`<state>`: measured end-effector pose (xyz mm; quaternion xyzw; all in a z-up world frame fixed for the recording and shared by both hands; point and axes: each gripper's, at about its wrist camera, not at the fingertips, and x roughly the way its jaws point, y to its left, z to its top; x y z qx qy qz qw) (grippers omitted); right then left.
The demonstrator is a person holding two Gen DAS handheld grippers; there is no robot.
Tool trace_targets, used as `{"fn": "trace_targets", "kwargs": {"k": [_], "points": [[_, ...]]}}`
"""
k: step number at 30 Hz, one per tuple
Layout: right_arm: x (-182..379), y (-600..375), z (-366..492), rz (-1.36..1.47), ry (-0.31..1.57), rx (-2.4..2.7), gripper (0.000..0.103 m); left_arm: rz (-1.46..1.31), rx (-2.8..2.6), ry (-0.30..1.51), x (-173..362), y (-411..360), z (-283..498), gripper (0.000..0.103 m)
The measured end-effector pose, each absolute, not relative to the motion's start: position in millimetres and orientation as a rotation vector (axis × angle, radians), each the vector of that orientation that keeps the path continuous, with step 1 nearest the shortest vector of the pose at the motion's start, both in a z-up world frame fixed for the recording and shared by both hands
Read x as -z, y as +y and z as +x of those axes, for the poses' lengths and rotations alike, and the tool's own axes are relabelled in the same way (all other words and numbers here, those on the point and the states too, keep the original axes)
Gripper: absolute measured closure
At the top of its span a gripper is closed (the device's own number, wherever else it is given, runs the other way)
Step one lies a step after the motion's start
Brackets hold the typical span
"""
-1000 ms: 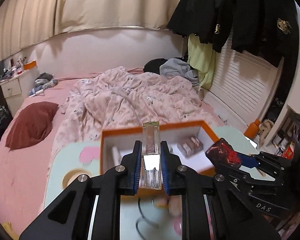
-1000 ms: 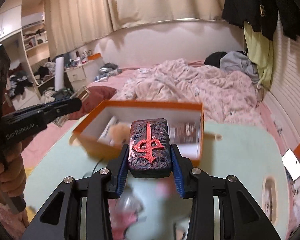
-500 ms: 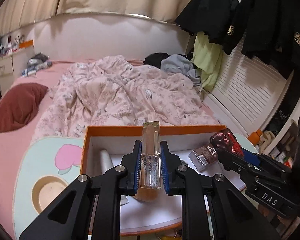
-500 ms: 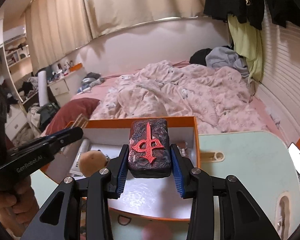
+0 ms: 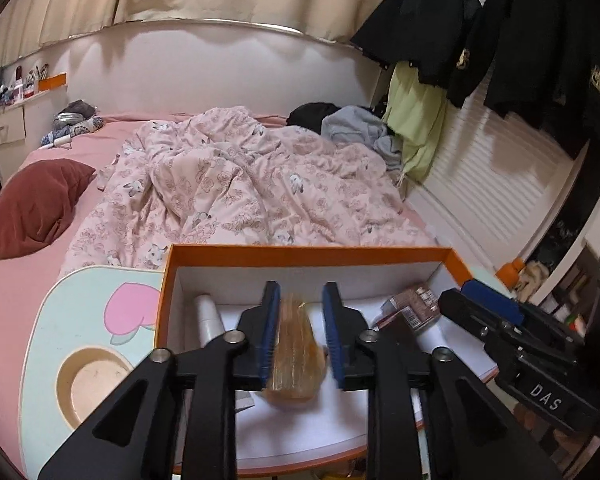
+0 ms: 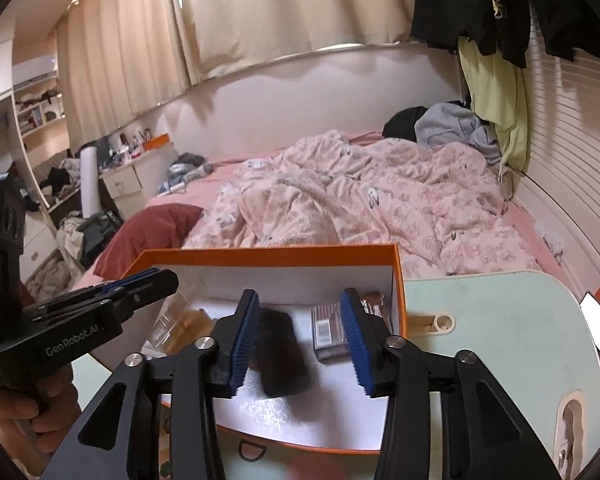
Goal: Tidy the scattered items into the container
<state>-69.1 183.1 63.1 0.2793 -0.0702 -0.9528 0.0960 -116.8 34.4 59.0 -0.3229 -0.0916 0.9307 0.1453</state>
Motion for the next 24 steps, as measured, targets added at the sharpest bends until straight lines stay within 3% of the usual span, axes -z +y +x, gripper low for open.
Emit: {"fn": "trace_targets", "kwargs": {"k": [10,12,14,18,24], "points": [[-65.8,186.2,-65.1,0.785,-0.248,2.838,0.046,-0.928,-2.668,-0.248,-61.3,33.1,-107.0,0.071],[-67.1,188.3,-61.4,0.75,-0.266,2.848,0.034,-0.902,-2.654,-0.258,-66.3,31.5,-99.7,0.071],[-68.6,190.0,-56.1,0.711,-0.263,2.867,0.03,-0.866,-2.648,-0.288,-72.7,27.5,-89.2,0.069],[-73.2,189.2,-48.5,0.706,-0.24,2.858,0.03,-0.793,-2.657,-0.342,-80.1,20.0,-62.8,0.055],[-80.0,184.5,-24.3,0.644,-0.273,2.825,0.03,-0.715,-2.753,-0.286,-83.7,14.1,-15.9,0.038]]}}
